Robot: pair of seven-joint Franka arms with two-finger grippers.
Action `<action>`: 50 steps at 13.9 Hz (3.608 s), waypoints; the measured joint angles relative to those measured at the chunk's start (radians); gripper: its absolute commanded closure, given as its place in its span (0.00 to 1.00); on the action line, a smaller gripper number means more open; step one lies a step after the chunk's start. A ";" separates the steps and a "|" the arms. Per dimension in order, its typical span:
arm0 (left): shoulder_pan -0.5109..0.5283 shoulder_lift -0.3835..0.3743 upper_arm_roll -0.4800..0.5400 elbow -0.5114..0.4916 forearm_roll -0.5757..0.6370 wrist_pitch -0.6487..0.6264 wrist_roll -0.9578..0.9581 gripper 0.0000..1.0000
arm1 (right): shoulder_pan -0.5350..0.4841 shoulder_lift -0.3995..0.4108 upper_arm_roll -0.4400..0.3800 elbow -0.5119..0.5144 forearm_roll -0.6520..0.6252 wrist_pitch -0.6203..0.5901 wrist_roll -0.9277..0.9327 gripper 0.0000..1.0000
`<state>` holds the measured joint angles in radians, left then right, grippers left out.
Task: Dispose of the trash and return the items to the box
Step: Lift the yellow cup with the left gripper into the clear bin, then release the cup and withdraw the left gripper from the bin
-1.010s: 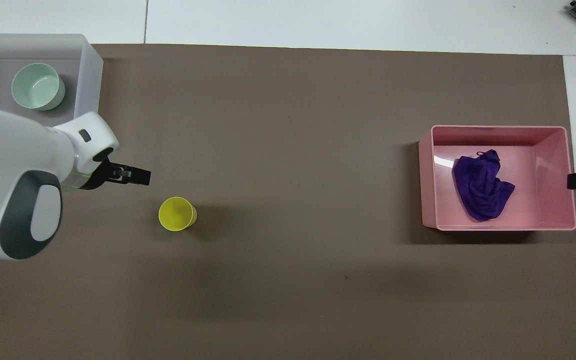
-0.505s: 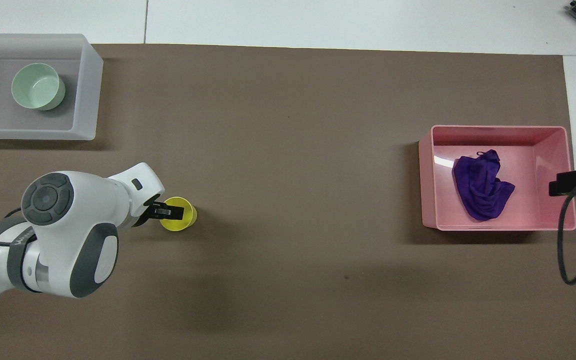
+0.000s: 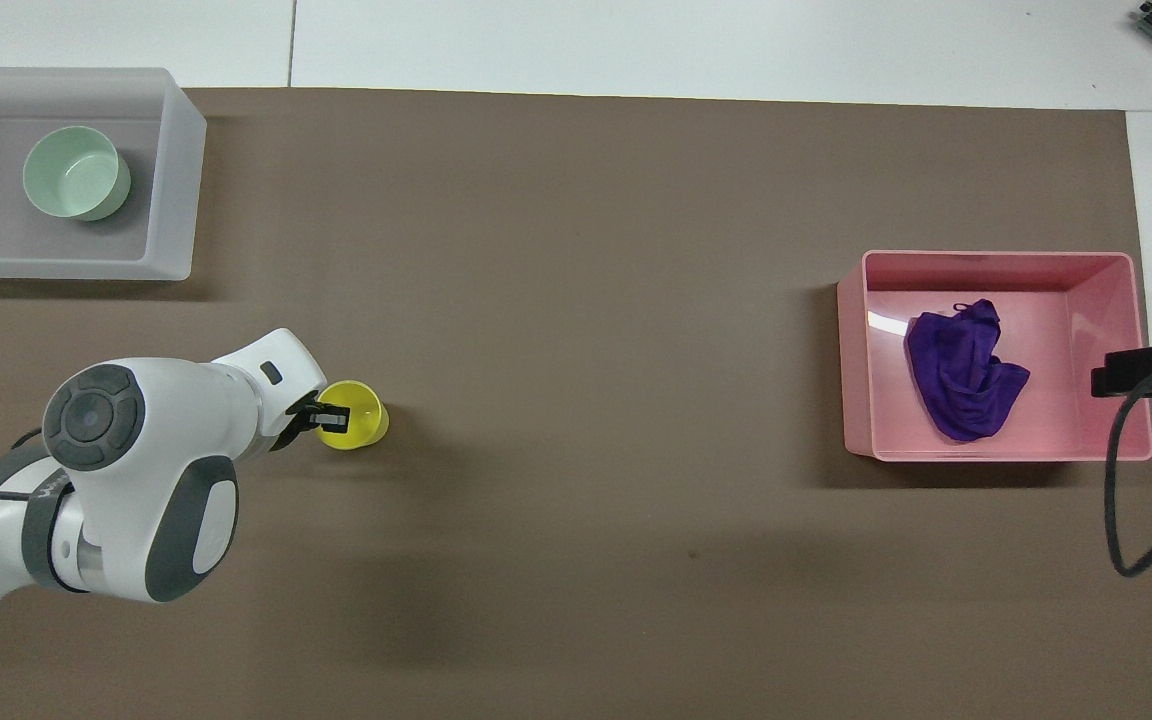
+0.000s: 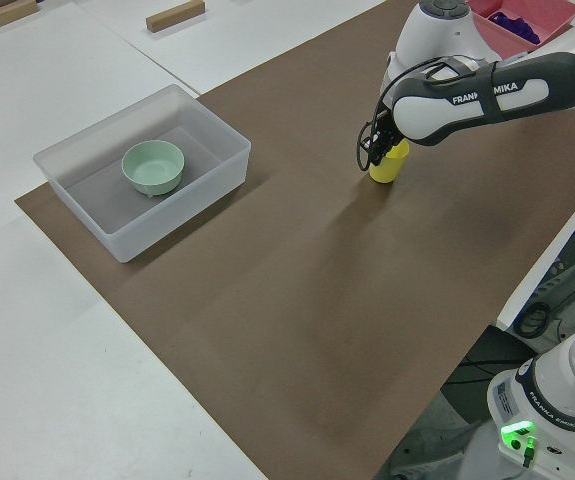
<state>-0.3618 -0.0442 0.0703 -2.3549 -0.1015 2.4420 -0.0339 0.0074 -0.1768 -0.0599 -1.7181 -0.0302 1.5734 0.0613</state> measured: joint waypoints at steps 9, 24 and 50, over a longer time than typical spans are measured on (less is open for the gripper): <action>0.280 0.104 0.023 0.440 0.003 -0.109 0.033 1.00 | 0.000 0.000 0.001 -0.002 0.000 0.000 0.000 0.00; 0.518 0.633 0.022 0.917 0.004 -0.072 0.088 1.00 | 0.000 -0.001 0.001 -0.003 0.000 0.000 0.000 0.00; 0.221 0.061 0.001 0.646 0.004 -0.640 0.316 0.00 | 0.000 -0.001 0.002 -0.004 0.000 0.000 0.000 0.00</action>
<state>-0.1411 0.0167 0.0710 -1.7093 -0.0978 1.8020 0.2820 0.0078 -0.1776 -0.0580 -1.7217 -0.0301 1.5734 0.0613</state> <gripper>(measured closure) 0.000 0.000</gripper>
